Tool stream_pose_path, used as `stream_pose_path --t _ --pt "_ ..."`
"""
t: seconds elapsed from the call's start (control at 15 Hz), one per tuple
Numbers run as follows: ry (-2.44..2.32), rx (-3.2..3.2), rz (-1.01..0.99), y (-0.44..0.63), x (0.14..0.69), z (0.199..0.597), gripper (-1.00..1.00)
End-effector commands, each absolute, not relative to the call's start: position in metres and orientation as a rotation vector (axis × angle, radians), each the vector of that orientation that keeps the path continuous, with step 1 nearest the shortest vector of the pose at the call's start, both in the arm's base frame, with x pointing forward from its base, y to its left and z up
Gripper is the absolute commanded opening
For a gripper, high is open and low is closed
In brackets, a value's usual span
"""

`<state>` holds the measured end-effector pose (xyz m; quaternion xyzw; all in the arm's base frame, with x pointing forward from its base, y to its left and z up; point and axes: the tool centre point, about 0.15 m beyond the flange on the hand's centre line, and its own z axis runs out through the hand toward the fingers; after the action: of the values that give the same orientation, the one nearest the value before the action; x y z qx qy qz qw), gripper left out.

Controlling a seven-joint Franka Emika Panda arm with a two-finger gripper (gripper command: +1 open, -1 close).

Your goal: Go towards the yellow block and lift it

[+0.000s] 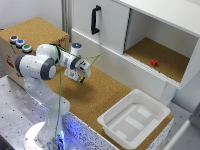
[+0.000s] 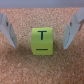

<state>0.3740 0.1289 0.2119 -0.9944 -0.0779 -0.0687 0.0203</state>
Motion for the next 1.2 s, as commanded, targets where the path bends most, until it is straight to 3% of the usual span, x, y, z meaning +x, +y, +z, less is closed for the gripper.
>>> stream_pose_path --t 0.0,0.53,1.13 --pt "-0.227 -3.133 -0.174 0.136 0.394 0.202 -1.0" --pt "-0.265 -3.176 -0.183 0.139 0.392 0.208 -1.0" --pt "-0.394 -3.135 -0.303 0.128 0.408 0.262 -1.0"
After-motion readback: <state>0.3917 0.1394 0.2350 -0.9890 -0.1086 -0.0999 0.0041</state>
